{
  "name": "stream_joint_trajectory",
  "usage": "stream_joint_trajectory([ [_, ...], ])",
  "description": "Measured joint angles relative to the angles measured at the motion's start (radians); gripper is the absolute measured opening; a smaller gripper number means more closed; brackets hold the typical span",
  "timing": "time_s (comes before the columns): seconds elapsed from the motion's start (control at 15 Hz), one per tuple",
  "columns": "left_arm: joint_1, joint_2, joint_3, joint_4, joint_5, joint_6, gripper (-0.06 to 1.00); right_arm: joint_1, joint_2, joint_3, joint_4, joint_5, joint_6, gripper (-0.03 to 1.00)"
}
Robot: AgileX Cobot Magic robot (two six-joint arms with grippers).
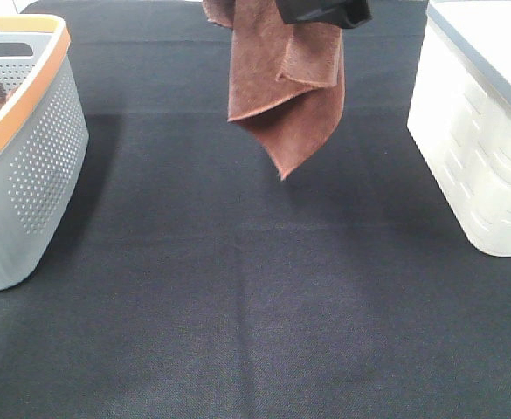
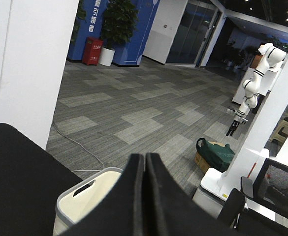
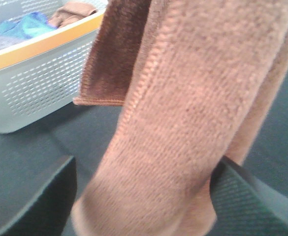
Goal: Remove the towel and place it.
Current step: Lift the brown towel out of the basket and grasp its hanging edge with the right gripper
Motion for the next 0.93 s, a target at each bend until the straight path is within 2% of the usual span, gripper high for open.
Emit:
stream_joint_trajectory([
  [0.47, -0.002, 0.000, 0.000, -0.014, -0.005, 0.000, 0.00, 0.000, 0.039, 0.000, 0.033, -0.094, 0.023, 0.72],
  [0.6, -0.006, 0.000, 0.000, -0.021, -0.013, -0.002, 0.00, 0.000, 0.049, 0.000, 0.052, -0.135, 0.042, 0.78],
  [0.93, -0.006, 0.000, 0.000, -0.030, -0.029, -0.002, 0.00, 0.000, 0.092, 0.000, 0.055, -0.143, 0.044, 0.80],
])
